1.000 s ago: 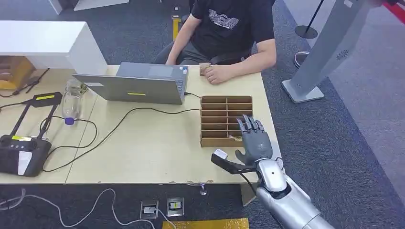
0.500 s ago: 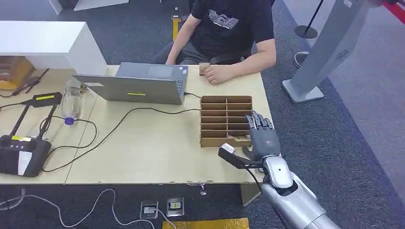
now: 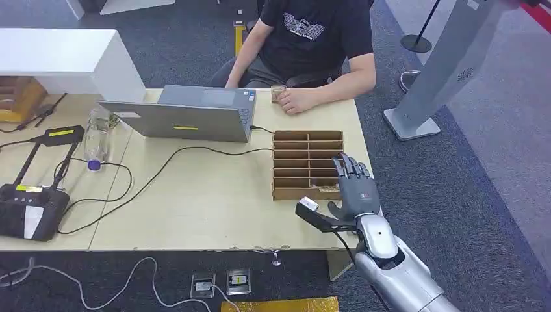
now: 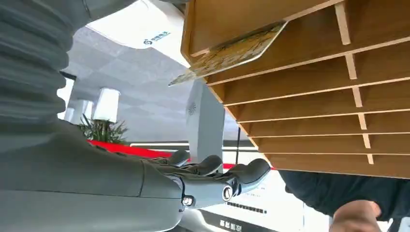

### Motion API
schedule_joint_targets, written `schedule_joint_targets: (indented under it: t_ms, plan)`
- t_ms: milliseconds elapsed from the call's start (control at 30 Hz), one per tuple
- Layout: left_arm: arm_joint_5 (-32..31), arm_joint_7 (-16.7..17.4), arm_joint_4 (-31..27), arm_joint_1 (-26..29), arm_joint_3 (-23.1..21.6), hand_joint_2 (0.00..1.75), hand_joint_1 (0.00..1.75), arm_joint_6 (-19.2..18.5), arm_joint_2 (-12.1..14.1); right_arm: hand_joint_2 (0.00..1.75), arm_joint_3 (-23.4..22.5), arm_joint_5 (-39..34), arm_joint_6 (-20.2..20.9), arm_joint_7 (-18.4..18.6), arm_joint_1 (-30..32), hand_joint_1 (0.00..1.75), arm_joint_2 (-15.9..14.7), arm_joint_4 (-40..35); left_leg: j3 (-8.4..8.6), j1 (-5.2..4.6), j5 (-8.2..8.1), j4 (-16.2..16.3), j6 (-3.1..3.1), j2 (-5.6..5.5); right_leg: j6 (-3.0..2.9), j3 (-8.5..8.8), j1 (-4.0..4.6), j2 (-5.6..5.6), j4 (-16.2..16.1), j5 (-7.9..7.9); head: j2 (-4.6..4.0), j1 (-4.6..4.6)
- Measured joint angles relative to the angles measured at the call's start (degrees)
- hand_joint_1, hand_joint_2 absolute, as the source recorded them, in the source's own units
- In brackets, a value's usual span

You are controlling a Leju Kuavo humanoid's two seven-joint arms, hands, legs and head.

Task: Pass the card to the sensor for recognition and then transmit it.

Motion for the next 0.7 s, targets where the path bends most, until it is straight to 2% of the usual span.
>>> schedule_joint_targets:
  t_ms: [100,133,700]
  plan:
    - [0.0,0.0,0.0,0.0,0.0,0.0,0.0,0.0,0.0,1.75,0.04,-0.02,-0.17,0.13,0.45,0.0,0.02,-0.51,-0.01,0.0,0.0,0.0,0.0,0.0,0.0,0.0,0.0,-0.01,0.0,0.0,0.0,0.0]
    - [0.0,0.0,0.0,0.01,0.0,0.0,0.0,-0.02,-0.02,1.75,0.24,-1.92,-1.66,-1.09,0.7,0.0,0.18,-0.11,-0.02,0.0,0.0,0.0,0.0,0.0,0.0,0.0,0.0,-0.01,0.0,0.0,0.0,0.0]
    - [0.09,0.0,0.0,0.07,0.0,0.0,0.0,-0.33,-0.02,1.75,2.12,-4.28,-1.81,-2.54,0.8,0.0,1.29,1.53,-0.02,0.0,0.0,0.0,0.0,0.0,0.0,0.0,0.0,-0.01,0.0,0.0,0.0,0.0]
